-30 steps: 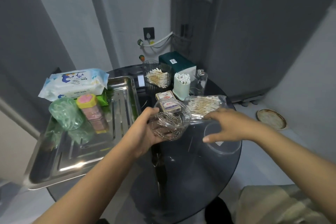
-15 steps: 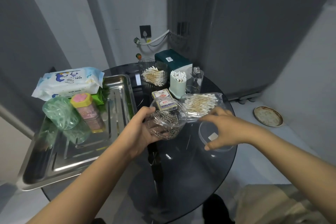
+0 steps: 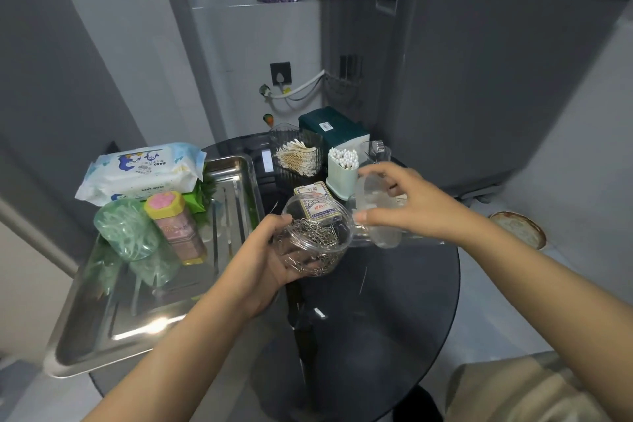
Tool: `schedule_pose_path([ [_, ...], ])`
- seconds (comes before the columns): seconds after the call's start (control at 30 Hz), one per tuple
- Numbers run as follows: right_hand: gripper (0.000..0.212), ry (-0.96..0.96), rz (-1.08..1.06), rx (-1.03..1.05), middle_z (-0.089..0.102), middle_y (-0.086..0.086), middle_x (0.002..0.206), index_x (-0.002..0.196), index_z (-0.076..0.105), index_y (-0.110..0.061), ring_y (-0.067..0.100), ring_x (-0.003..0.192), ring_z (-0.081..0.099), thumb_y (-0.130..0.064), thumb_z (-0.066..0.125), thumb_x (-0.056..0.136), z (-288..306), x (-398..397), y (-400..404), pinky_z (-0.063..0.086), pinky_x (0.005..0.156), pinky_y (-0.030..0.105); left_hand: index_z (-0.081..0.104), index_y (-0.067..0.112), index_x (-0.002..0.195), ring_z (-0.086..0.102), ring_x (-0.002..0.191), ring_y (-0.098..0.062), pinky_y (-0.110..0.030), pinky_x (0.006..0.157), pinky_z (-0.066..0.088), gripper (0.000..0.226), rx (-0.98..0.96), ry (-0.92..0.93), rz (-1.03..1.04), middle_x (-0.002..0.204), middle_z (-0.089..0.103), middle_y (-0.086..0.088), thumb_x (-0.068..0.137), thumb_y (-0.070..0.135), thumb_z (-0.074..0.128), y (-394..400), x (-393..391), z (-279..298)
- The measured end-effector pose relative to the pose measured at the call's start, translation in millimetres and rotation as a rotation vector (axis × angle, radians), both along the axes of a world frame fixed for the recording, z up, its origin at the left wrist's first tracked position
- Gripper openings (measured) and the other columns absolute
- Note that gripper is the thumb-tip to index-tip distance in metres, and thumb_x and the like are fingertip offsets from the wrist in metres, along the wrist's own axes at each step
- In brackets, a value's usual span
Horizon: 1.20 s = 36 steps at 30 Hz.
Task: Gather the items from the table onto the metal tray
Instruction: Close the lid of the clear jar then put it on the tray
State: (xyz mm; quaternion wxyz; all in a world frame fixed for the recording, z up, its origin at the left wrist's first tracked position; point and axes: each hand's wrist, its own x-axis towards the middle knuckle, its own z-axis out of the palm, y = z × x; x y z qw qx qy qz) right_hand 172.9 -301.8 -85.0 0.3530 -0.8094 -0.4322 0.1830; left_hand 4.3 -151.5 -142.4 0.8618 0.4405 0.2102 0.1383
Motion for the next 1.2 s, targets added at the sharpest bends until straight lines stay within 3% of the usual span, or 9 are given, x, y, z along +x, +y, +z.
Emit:
schedule_pose_path([
  [0.23,0.057,0.103,-0.127,0.250,0.044,0.001,0.122,0.105,0.037,-0.035,0.016,0.102,0.055,-0.049,0.074,0.065,13.0,-6.9,31.4,0.043,0.079,0.027,0.062,0.011,0.099,0.066,0.081,-0.028,-0.053,0.095,0.046,0.021,-0.033,-0.005,0.006,0.083,0.071,-0.009,0.091,0.021,0.046,3.4,-2.9,4.2],
  [0.37,0.056,0.208,-0.172,0.367,0.051,-0.005,0.103,0.103,0.036,-0.026,0.012,0.090,0.057,-0.047,0.074,0.067,14.6,-17.2,40.7,0.048,0.078,0.028,0.061,0.008,0.112,0.064,0.094,-0.033,-0.057,0.100,0.044,0.032,-0.059,-0.034,-0.009,0.093,0.071,-0.012,0.086,0.024,0.051,6.3,-5.7,8.4],
  [0.57,0.060,0.164,-0.060,0.235,0.052,-0.004,0.116,0.087,0.037,-0.032,0.011,0.105,0.052,-0.065,0.071,0.051,0.2,-37.6,48.5,0.042,0.078,0.023,0.055,0.006,0.129,0.058,0.113,-0.039,-0.059,0.104,0.040,0.048,-0.088,-0.076,0.002,0.117,0.065,-0.019,0.086,0.028,0.052,9.8,-8.8,12.7],
  [0.67,0.058,0.162,-0.006,0.183,0.051,-0.003,0.118,0.097,0.041,-0.033,0.013,0.110,0.053,-0.056,0.078,0.058,-4.5,-35.7,49.7,0.044,0.082,0.022,0.052,0.006,0.133,0.055,0.121,-0.041,-0.058,0.100,0.043,0.052,-0.098,-0.073,0.010,0.130,0.058,-0.022,0.086,0.030,0.054,12.7,-9.6,14.4],
  [0.73,0.067,0.158,0.055,0.122,0.045,-0.005,0.122,0.118,0.040,-0.036,0.009,0.113,0.049,-0.045,0.079,0.064,-3.2,-34.6,48.2,0.041,0.085,0.018,0.053,0.006,0.132,0.061,0.113,-0.035,-0.054,0.097,0.046,0.050,-0.088,-0.073,0.000,0.123,0.063,-0.020,0.089,0.030,0.052,13.5,-10.2,15.2],
  [0.8,0.082,0.139,0.098,0.068,0.040,-0.003,0.127,0.131,0.034,-0.046,0.010,0.118,0.047,-0.047,0.079,0.063,-1.6,-32.9,46.9,0.041,0.097,0.025,0.056,0.007,0.128,0.067,0.100,-0.027,-0.050,0.092,0.050,0.046,-0.077,-0.085,-0.013,0.114,0.068,-0.014,0.088,0.030,0.051,12.6,-10.0,15.2],
  [0.9,0.092,0.113,0.137,-0.001,0.034,-0.001,0.135,0.135,0.028,-0.055,0.013,0.125,0.042,-0.053,0.078,0.058,0.2,-30.5,45.4,0.035,0.111,0.036,0.063,0.012,0.117,0.070,0.090,-0.024,-0.046,0.090,0.051,0.039,-0.082,-0.084,-0.033,0.103,0.072,-0.011,0.085,0.031,0.053,10.9,-9.3,13.6],
  [1.1,0.097,0.088,0.184,-0.172,0.028,-0.006,0.129,0.140,0.026,-0.048,0.011,0.125,0.041,-0.054,0.079,0.059,6.3,-27.7,41.1,0.036,0.110,0.033,0.062,0.022,0.120,0.071,0.084,-0.015,-0.036,0.085,0.050,0.049,-0.061,-0.002,-0.082,0.098,0.074,0.000,0.080,0.050,0.055,8.5,-8.5,8.9],
  [1.2,0.092,0.043,0.189,-0.169,0.029,-0.008,0.131,0.136,0.030,-0.042,0.010,0.119,0.045,-0.052,0.080,0.059,7.6,-31.8,41.5,0.041,0.104,0.033,0.064,0.024,0.119,0.070,0.100,-0.025,-0.050,0.099,0.044,0.049,-0.131,-0.004,-0.111,0.108,0.074,-0.004,0.083,0.055,0.049,5.3,-7.5,9.4],
])
